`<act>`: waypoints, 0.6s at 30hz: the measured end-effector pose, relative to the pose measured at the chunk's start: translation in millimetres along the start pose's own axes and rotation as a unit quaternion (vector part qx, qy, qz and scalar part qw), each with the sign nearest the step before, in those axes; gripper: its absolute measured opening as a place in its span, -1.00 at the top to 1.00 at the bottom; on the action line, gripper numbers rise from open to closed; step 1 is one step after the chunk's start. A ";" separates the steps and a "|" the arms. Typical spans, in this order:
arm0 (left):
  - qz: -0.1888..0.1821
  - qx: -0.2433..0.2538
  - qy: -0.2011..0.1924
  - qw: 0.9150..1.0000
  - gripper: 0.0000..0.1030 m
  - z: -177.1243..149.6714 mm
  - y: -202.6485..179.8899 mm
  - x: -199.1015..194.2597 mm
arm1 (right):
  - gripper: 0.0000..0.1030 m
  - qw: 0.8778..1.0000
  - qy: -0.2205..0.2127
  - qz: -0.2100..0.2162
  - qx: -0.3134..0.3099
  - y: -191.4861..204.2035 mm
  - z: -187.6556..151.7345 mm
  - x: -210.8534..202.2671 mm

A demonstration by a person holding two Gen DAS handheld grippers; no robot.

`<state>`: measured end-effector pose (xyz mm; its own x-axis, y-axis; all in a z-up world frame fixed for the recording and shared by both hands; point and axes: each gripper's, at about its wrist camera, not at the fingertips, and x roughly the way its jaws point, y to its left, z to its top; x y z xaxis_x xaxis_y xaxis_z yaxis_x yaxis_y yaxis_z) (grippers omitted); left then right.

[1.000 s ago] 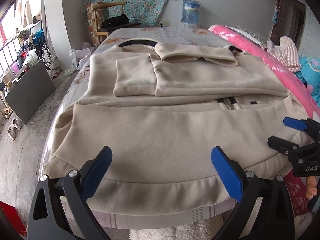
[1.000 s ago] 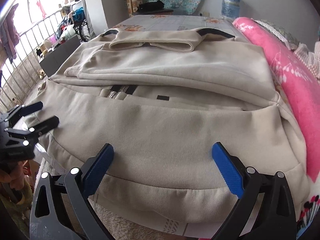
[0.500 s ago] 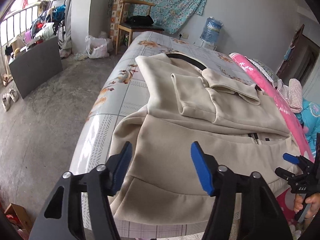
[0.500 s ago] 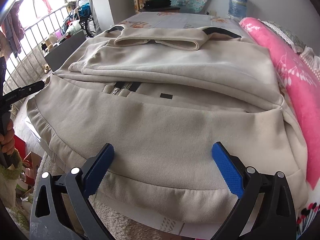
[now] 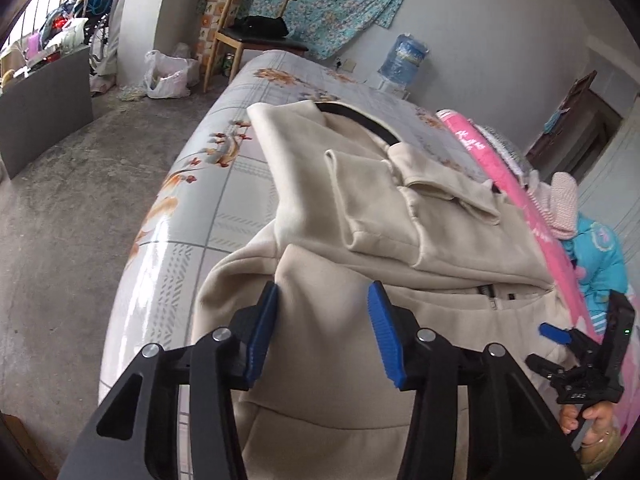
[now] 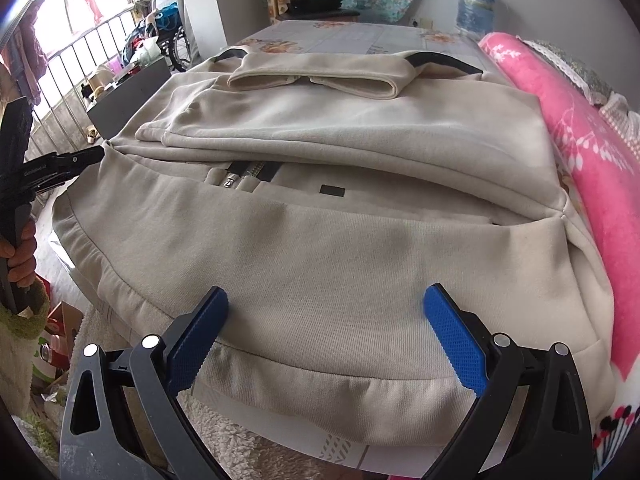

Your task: Fold large clothes

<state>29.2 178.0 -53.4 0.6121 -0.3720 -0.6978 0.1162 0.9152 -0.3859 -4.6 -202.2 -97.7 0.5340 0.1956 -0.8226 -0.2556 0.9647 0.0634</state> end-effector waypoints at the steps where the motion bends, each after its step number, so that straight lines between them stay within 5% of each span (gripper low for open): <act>1: -0.003 -0.001 0.000 1.000 0.12 1.0 2.0 0.1 | -0.84 1.000 0.000 -0.001 0.000 0.4 0.1 0.1; 4: 0.015 -0.007 0.017 1.000 0.12 5.0 9.8 11.6 | -0.84 1.000 0.002 -0.003 -0.001 0.7 0.9 0.2; 7: -0.006 -0.015 0.019 1.000 0.13 9.9 14.5 16.2 | -0.84 1.000 0.004 -0.003 0.000 0.1 1.5 0.0; 13: -0.125 -0.023 0.017 0.992 0.15 6.2 18.3 8.9 | -0.84 1.000 0.004 -0.011 0.000 2.5 2.3 0.2; 18: -0.090 0.007 0.036 0.995 0.15 1.2 11.1 10.6 | -0.84 1.000 0.007 -0.012 0.000 3.1 3.0 -0.1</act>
<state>37.9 184.4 -64.4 0.5229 -0.5402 -0.6594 0.2306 0.8344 -0.5006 -3.1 -198.7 -95.7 0.5290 0.1698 -0.8315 -0.2427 0.9691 0.0435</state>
